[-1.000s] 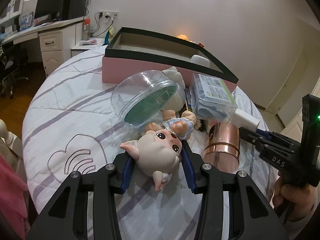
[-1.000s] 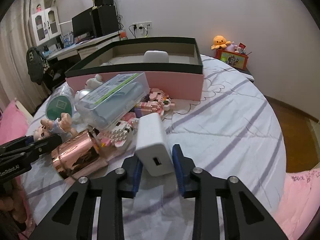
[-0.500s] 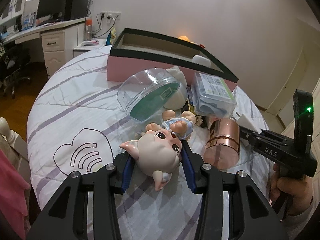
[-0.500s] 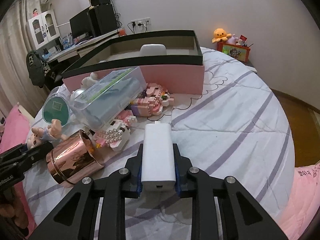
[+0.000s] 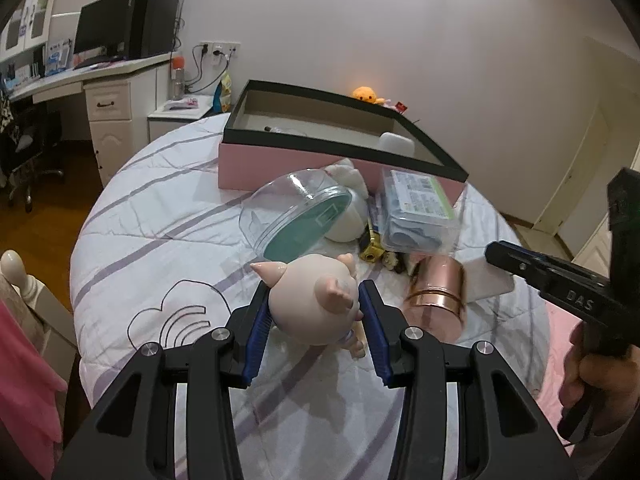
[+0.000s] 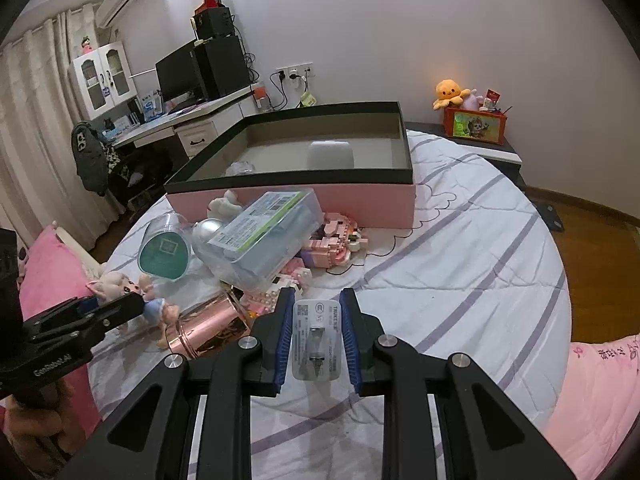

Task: Organize rigid objects
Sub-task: 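Lift the pig doll and white charger into the pink box and release both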

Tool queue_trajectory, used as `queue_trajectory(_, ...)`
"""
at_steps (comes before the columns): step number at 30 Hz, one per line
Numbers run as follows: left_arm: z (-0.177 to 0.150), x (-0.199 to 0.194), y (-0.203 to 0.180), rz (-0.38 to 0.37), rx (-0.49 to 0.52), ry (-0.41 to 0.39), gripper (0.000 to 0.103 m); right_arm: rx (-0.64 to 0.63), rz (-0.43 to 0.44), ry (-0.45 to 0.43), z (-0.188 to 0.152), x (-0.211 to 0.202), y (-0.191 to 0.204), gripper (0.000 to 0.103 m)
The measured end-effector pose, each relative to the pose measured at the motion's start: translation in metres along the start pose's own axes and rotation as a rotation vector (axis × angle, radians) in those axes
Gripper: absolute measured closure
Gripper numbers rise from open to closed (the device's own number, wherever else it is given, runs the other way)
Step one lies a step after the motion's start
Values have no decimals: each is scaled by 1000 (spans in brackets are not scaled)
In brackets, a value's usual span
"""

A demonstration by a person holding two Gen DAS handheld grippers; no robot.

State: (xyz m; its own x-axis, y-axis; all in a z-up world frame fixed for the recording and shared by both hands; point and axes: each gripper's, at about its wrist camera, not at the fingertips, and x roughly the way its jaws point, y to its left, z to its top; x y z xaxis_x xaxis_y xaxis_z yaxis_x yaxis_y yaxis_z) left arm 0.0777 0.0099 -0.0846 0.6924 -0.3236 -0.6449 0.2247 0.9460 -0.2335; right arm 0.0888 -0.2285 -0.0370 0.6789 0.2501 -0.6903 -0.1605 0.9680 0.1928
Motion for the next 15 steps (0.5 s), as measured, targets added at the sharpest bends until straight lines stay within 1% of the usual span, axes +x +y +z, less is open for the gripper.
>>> queue_trajectory(1,1,2,1,12,-4,-5,55,0,1,0,-1,1,0,80)
queue_trajectory(3,4,7,2,6,-9,-2,53,-1,-1,0,-2,2,0,80)
queue_trajectory(7,8,14,4,-12,-20,-1,54,0,0,1,-3,1,1,80)
queue_trajectory(9,7,15,2,-10,-15,0,54,1,-3,1,-3,2,0,80)
queue_trajectory(11,7,17,-1,7,-4,-1,48,8,-5,6,-4,3,-1,80)
queue_trajectory(13,6,18,-2,19,4,-5,47,15,-3,9,-6,5,-3,80)
queue_trajectory(15,6,19,-3,16,8,-2,47,19,-8,21,-8,8,-4,79)
